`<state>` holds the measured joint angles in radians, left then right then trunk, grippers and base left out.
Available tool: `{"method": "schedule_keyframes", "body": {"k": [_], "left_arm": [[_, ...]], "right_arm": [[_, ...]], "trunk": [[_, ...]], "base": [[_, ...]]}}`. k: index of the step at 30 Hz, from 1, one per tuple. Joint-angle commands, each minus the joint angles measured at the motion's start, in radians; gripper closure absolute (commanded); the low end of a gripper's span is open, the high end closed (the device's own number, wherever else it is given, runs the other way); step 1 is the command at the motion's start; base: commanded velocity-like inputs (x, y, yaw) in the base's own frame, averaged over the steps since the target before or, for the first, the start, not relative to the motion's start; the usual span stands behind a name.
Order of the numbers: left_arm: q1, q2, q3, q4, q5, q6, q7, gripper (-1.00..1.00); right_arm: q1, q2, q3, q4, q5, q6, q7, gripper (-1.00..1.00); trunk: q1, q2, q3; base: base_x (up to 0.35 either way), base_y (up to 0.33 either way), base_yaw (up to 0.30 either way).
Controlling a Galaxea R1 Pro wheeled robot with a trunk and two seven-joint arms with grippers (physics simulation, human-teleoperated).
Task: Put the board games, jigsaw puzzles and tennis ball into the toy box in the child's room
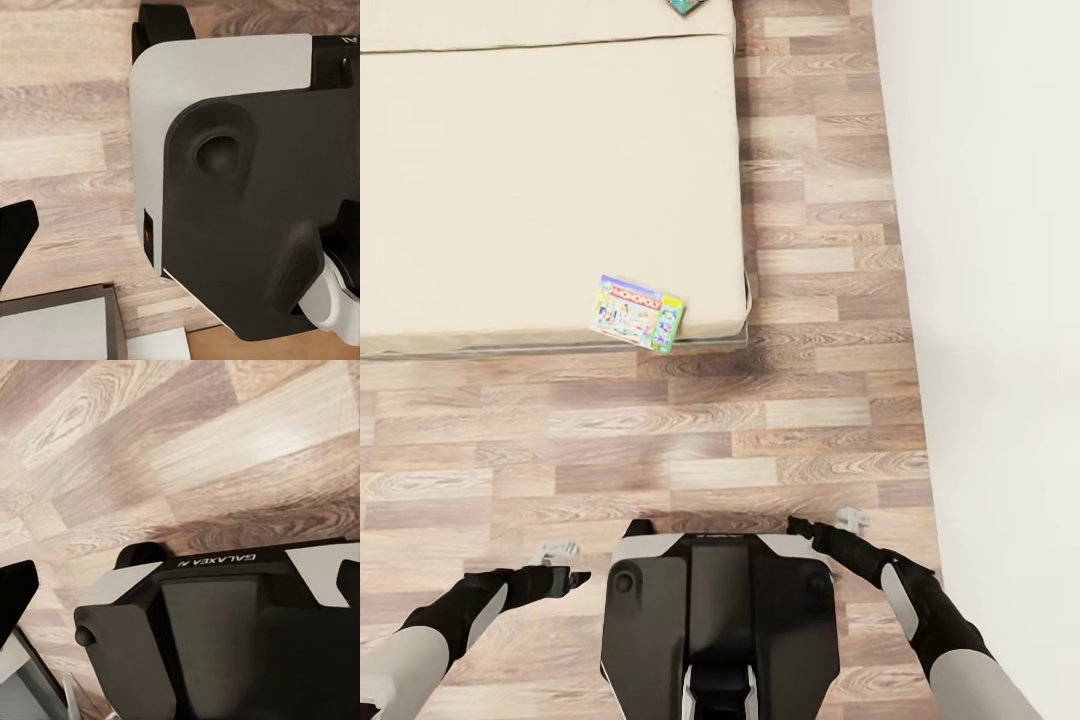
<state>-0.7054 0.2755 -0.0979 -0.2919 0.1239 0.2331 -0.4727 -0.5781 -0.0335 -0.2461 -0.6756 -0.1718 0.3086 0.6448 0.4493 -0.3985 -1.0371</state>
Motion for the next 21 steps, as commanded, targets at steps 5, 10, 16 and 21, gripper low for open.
{"method": "schedule_keyframes", "body": {"k": [5,10,16,21], "left_arm": [[0.000,0.004,-0.008,-0.002,0.008,0.002,0.001,-1.00],[0.000,0.005,-0.008,-0.002,0.008,-0.008,0.001,-1.00],[0.000,0.004,-0.008,-0.004,0.009,-0.017,-0.001,-1.00],[0.000,0.002,-0.008,-0.004,0.009,-0.017,-0.001,-1.00]], "right_arm": [[0.000,0.002,-0.002,-0.003,-0.009,0.009,0.008,-1.00],[0.000,0.003,-0.001,-0.006,-0.009,0.009,0.009,-1.00],[0.000,0.003,-0.001,-0.007,-0.009,0.009,0.010,-1.00],[0.000,0.004,-0.001,-0.007,-0.009,0.009,0.010,-1.00]], "trunk": [[0.001,-0.001,0.007],[0.001,-0.001,0.016],[0.001,-0.001,0.026],[0.001,-0.001,0.034]], "base": [[0.000,0.126,0.000],[0.000,0.197,0.000],[0.000,0.071,0.000],[0.000,0.124,0.000]]}}
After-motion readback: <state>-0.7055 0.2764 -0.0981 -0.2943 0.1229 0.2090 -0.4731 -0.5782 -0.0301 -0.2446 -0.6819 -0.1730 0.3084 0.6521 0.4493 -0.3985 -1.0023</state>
